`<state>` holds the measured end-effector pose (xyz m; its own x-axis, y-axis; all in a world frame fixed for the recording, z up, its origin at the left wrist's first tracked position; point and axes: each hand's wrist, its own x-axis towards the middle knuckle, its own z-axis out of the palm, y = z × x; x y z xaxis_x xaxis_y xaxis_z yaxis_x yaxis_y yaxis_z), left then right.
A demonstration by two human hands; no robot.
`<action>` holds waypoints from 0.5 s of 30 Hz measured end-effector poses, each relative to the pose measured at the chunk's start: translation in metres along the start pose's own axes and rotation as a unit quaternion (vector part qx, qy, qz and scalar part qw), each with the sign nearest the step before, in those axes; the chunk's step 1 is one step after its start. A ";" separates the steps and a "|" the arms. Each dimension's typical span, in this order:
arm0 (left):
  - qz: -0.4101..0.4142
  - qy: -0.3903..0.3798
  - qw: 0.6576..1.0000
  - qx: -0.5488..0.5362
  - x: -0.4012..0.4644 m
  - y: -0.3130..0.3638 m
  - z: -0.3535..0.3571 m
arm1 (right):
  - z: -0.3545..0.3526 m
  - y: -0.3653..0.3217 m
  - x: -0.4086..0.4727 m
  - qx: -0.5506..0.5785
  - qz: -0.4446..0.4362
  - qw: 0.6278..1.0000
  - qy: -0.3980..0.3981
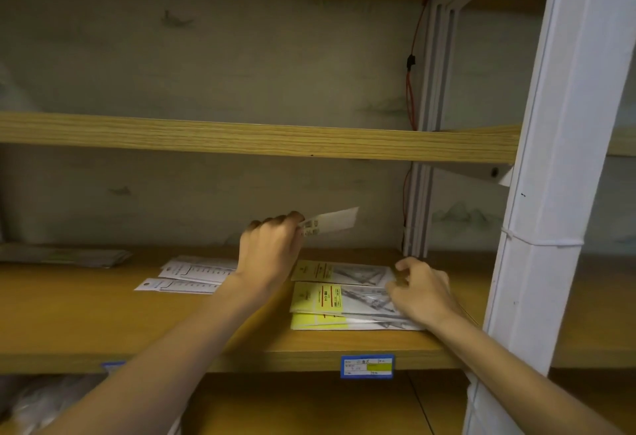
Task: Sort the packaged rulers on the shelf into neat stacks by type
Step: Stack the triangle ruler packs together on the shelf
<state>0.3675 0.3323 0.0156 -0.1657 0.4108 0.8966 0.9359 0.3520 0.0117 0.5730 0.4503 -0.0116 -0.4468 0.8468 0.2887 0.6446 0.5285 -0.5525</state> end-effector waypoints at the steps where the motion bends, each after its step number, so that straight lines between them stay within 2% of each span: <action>1: 0.002 0.003 1.000 -0.003 0.000 0.001 -0.001 | -0.001 0.000 0.001 0.017 -0.001 1.000 0.007; 3: 0.011 0.007 1.000 -0.006 0.000 0.004 -0.002 | -0.006 -0.005 0.003 0.100 -0.003 0.994 0.039; 6: 0.031 0.014 0.999 -0.016 0.000 0.008 0.000 | -0.019 -0.020 0.008 0.247 0.025 0.966 0.072; 8: 0.043 0.022 0.998 -0.028 -0.001 0.011 0.002 | -0.026 -0.029 0.015 0.338 0.086 0.936 0.041; 11: 0.070 0.021 0.996 -0.050 -0.004 0.018 0.005 | -0.035 -0.038 0.022 0.425 0.177 0.886 -0.053; 13: 0.091 0.009 0.994 -0.065 -0.006 0.022 0.007 | -0.035 -0.041 0.025 0.436 0.192 0.875 -0.085; 15: 0.109 -0.011 0.991 -0.079 -0.009 0.025 0.009 | -0.032 -0.042 0.026 0.427 0.183 0.882 -0.075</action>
<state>0.3895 0.3449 0.0042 0.0400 0.4809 0.8759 0.9869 0.1183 -0.1101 0.5544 0.4520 0.0434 -0.4236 0.9000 -0.1027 0.0893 -0.0713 -0.9935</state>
